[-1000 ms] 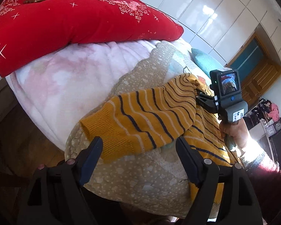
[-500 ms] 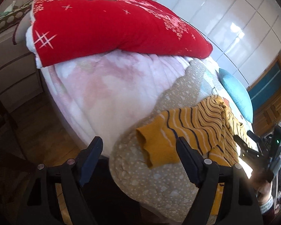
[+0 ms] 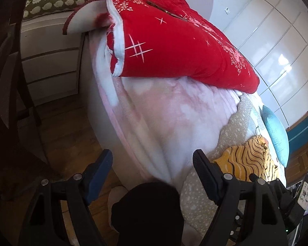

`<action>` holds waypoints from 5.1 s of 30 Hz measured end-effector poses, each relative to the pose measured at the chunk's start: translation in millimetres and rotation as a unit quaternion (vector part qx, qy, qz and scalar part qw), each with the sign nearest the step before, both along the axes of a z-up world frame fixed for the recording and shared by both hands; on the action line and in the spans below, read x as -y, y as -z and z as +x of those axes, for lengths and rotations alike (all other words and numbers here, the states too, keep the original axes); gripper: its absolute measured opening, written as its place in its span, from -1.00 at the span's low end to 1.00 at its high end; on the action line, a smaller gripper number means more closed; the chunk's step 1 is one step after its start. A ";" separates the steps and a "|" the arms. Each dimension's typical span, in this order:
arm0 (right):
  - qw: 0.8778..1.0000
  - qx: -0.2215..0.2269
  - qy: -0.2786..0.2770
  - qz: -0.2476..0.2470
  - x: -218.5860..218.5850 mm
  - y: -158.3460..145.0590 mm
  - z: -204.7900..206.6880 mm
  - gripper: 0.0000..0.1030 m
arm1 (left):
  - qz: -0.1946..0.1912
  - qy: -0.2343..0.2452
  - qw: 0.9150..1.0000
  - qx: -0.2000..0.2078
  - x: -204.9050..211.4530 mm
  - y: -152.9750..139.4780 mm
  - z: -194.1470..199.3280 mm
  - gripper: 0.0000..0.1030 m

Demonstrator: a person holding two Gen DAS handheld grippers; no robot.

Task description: Fold small clothes

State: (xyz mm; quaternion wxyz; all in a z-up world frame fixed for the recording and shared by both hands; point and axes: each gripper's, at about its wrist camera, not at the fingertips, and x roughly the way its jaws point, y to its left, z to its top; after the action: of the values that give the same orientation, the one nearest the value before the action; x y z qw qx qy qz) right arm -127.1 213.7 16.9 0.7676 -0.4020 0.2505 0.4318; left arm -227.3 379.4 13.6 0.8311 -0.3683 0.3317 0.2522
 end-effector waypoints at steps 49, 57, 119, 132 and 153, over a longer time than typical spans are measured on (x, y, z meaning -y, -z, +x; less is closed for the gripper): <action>0.692 0.204 0.662 -0.202 590.4 -76.7 172.9 0.38 | 0.044 0.338 0.939 -0.038 215.6 -7.0 158.2 0.54; 0.783 -0.181 0.555 0.216 555.5 -40.4 69.8 0.38 | 0.008 0.403 0.914 -0.037 237.0 18.6 171.4 0.54; 0.733 -0.262 0.444 0.443 479.9 -66.8 114.8 -0.78 | -0.089 0.413 0.903 0.075 276.1 -51.5 279.1 -0.85; 0.658 -0.348 0.484 0.461 508.8 -12.9 265.0 -0.74 | -0.149 0.381 0.912 0.028 275.2 -11.0 415.9 -0.83; 0.592 -0.360 0.529 0.490 533.2 22.8 354.4 0.16 | -0.262 0.274 0.924 0.062 216.6 13.0 487.9 0.30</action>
State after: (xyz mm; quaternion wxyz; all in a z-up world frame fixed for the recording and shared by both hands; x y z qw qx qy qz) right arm 227.3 -319.5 -5.9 0.7897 0.4259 0.4258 0.1168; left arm 260.6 162.9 0.7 0.7607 -0.4824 0.4216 -0.1041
